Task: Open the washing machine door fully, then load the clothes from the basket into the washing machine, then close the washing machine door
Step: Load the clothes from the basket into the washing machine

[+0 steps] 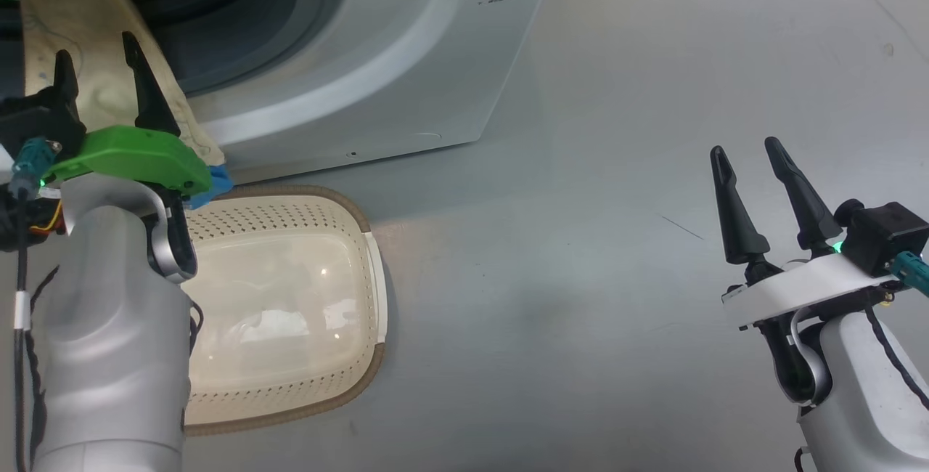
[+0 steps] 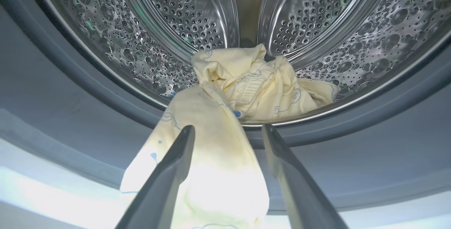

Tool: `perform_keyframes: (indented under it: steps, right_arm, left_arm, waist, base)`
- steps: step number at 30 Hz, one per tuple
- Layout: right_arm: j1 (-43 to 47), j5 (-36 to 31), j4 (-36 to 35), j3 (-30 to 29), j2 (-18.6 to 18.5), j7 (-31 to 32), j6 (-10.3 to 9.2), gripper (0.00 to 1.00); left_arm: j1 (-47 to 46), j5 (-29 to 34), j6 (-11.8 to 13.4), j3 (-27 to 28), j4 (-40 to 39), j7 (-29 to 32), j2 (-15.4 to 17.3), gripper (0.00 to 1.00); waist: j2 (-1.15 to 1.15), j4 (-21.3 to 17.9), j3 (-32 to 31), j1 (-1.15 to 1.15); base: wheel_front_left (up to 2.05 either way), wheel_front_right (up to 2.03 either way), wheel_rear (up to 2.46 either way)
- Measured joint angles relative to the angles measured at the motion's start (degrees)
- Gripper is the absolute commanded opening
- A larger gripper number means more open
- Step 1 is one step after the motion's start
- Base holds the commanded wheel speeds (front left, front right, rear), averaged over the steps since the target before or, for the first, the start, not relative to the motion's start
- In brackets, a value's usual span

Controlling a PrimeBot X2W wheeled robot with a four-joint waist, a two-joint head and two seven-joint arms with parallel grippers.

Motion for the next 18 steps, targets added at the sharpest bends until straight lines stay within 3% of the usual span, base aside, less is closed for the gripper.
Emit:
perform_keyframes:
  steps: [18]
  right_arm:
    - [0.36, -0.45, -0.55, -0.74, -0.68, 0.00, 0.00, 1.00]
  left_arm:
    - [12.70, -4.86, -0.68, -2.23, -9.67, 0.00, -0.11, 1.00]
  waist:
    - [0.00, 2.14, 0.10, 0.00]
  base:
    - [0.00, 0.00, 0.00]
